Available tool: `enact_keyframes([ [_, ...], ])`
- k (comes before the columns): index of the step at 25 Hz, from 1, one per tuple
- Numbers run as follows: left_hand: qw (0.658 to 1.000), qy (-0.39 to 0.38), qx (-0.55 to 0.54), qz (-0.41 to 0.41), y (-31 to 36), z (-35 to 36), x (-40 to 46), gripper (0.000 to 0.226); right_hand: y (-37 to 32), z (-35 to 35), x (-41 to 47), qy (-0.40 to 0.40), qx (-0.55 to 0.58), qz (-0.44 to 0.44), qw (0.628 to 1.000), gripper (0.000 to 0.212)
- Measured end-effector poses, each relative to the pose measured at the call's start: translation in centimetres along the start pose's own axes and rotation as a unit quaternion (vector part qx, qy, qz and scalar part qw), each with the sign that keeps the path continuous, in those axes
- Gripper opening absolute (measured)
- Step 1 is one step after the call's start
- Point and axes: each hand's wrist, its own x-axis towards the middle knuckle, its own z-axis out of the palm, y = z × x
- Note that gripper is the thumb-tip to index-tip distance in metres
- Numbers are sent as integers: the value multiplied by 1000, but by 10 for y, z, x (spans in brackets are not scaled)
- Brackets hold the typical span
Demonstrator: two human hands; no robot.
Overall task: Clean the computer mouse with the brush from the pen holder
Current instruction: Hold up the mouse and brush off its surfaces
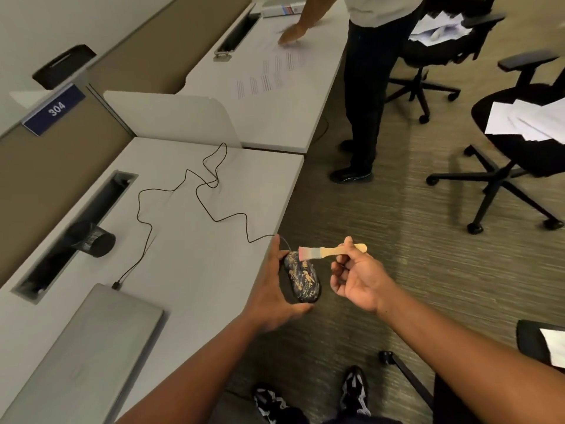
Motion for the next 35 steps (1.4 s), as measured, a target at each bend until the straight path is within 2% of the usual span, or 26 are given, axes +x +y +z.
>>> enact_keyframes([
  [14, 999, -17, -30, 30, -14, -10, 1, 148, 13, 14, -1, -72, -9, 14, 997, 42],
  [23, 998, 20, -33, 51, -11, -8, -11, 137, 16, 11, -12, -81, -2, 10, 997, 40],
  [27, 998, 30, -29, 56, -8, -6, -14, 140, 14, 10, -16, -83, 4, 4, 997, 39],
  [31, 997, 48, -28, 50, -7, -6, -12, 146, -1, 8, -19, -57, 6, -23, 998, 29],
  [35, 997, 72, -26, 34, -10, -5, -7, 151, -19, 2, -23, -44, -64, -98, 992, 25],
])
